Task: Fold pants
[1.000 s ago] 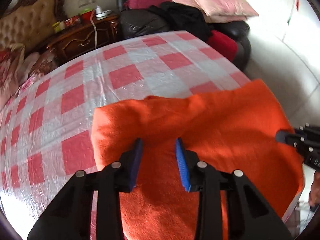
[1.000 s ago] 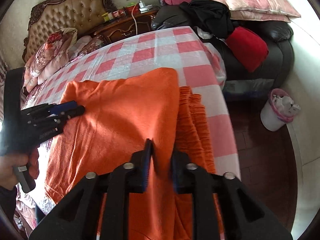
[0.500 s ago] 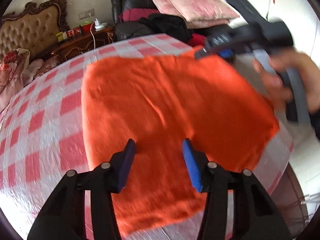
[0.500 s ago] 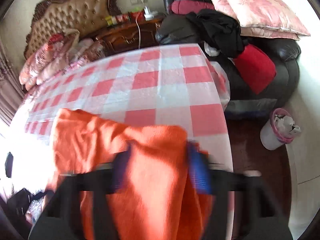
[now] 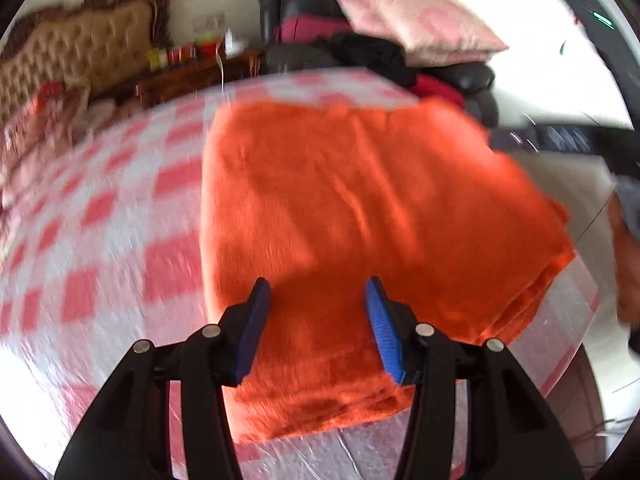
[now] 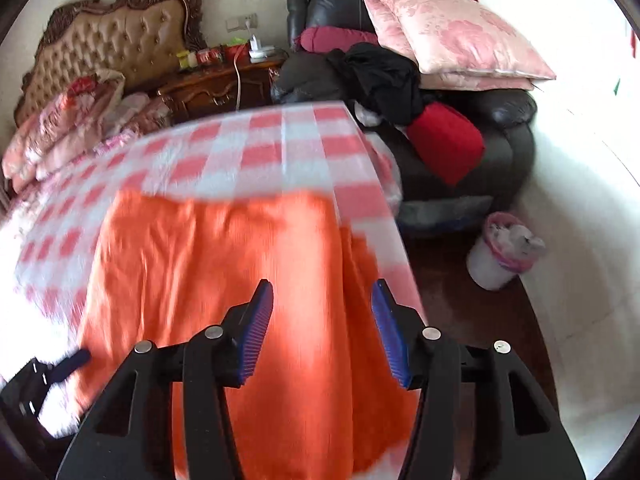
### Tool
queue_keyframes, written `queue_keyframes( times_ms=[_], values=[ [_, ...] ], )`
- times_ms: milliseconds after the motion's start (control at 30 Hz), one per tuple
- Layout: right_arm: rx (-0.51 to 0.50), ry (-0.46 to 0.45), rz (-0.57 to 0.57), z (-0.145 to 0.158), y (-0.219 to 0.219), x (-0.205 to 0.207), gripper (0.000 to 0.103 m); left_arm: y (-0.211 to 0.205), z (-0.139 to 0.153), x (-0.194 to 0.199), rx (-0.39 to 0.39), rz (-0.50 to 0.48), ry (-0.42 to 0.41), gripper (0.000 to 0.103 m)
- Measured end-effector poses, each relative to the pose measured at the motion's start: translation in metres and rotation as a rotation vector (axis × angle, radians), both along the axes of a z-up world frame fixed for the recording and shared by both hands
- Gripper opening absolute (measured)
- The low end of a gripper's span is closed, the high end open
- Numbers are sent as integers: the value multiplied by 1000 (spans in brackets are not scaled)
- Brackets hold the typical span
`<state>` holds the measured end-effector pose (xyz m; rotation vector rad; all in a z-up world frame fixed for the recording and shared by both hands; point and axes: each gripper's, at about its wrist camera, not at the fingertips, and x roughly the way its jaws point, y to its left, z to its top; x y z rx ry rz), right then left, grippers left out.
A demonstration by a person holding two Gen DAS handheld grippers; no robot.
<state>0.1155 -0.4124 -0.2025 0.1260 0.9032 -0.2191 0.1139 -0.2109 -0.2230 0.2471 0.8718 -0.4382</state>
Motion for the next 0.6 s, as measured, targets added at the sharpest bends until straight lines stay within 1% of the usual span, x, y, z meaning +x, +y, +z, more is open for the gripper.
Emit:
queue_keyframes(
  times_ms=[33, 67, 100, 133, 233, 300, 367, 600],
  values=[
    [-12, 43, -25, -13, 1, -2, 51, 1, -1, -1, -15, 16, -1, 50],
    [-4, 59, -35, -20, -1, -3, 52, 1, 0, -1, -12, 19, 2, 50],
    [4, 55, -39, -26, -2, -6, 52, 0, 0, -1, -7, 18, 7, 50],
    [-8, 44, -37, -26, 0, -10, 51, 1, 0, -1, -9, 20, 12, 50],
    [-41, 62, -32, -26, 4, -7, 51, 5, -1, 1, -27, 32, 22, 54],
    [-35, 63, -34, -27, 3, -7, 51, 7, -3, 4, -35, 38, 21, 56],
    [-41, 63, -32, -27, 3, -6, 51, 8, -4, 3, -22, 40, 7, 61],
    [-55, 66, -34, -28, 6, -8, 51, 11, -7, 5, -30, 52, -1, 67]
  ],
)
